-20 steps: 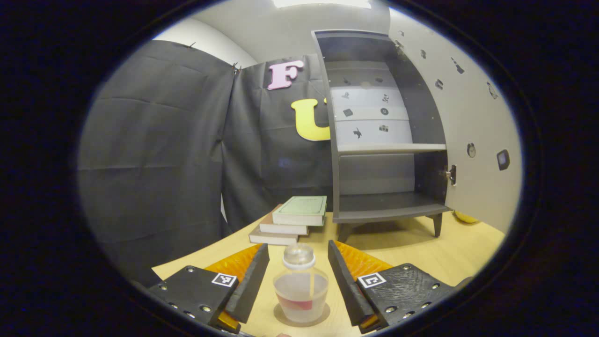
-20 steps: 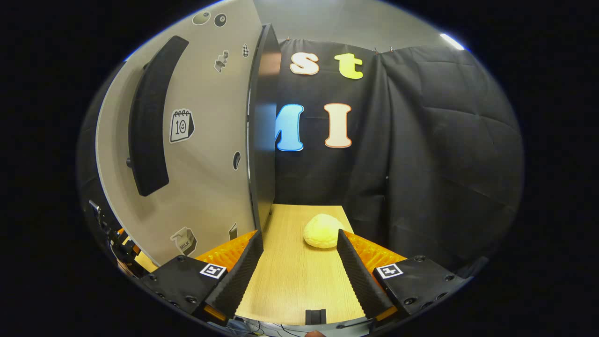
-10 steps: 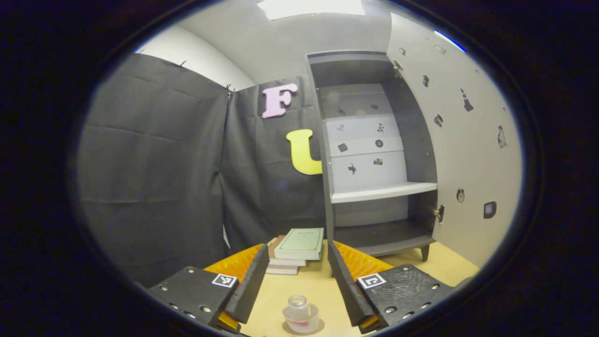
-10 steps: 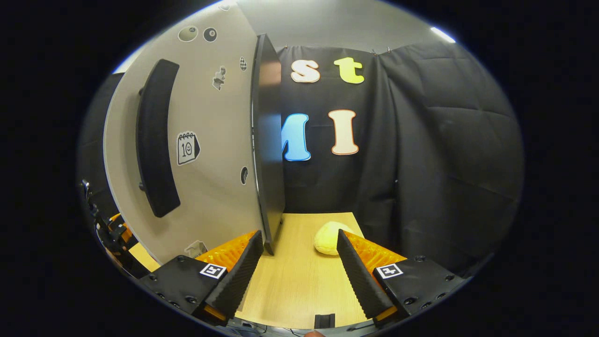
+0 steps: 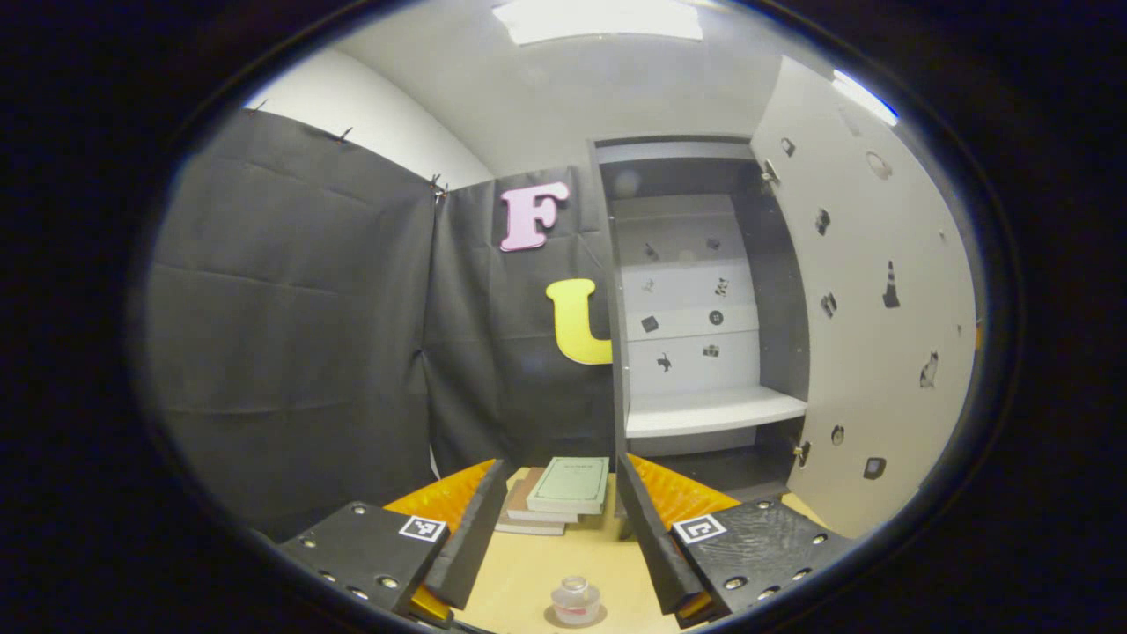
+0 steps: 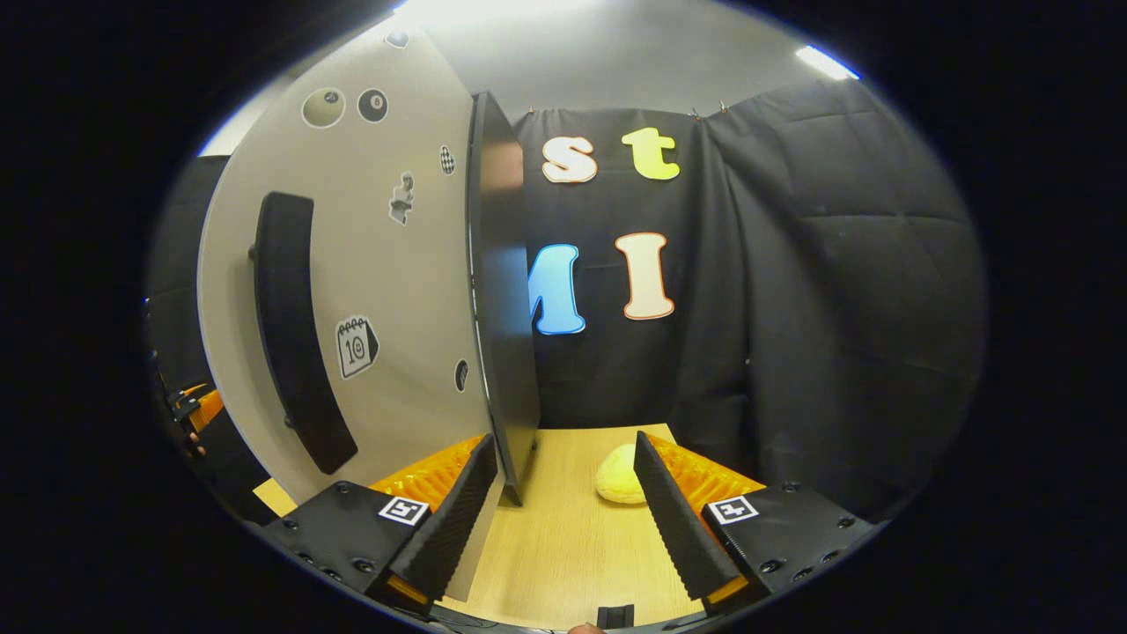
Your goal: Open the cabinet door with the right hand, grasp the bottle in the cabinet with the left hand and place it on the coaster, then close the cabinet door with the right hand.
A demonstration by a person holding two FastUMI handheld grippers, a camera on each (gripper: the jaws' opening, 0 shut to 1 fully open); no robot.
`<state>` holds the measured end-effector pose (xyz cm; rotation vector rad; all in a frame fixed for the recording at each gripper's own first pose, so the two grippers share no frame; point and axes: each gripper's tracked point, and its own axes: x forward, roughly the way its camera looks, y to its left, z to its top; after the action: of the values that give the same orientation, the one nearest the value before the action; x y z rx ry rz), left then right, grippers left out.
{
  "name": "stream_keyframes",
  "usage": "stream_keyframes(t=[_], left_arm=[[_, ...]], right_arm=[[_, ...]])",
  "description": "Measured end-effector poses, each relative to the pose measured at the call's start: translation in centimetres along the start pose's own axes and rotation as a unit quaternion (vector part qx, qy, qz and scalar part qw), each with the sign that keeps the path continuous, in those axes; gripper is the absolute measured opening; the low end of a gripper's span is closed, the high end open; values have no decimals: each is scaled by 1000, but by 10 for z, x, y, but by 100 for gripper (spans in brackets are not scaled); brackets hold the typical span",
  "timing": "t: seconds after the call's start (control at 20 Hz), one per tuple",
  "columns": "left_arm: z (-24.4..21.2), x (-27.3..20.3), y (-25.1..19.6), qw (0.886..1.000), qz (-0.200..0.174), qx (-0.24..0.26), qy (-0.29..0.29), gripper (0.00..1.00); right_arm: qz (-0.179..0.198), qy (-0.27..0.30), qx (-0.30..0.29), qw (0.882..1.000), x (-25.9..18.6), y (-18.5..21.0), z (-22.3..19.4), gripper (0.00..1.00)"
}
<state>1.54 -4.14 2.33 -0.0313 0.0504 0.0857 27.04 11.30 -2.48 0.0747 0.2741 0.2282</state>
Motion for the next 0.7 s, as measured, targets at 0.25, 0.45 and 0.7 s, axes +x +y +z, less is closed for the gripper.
stream_keyframes(t=[0.25,0.45,0.7], left_arm=[[24,5,23,1000,-11,6,-10,75],[31,8,36,999,-22,29,-22,75],[29,21,55,998,-34,38,-29,75]], right_arm=[[15,-19,7,1000,-8,19,35,93],[28,-38,11,999,-11,43,58,93],[7,-49,1,999,-15,48,68,97]])
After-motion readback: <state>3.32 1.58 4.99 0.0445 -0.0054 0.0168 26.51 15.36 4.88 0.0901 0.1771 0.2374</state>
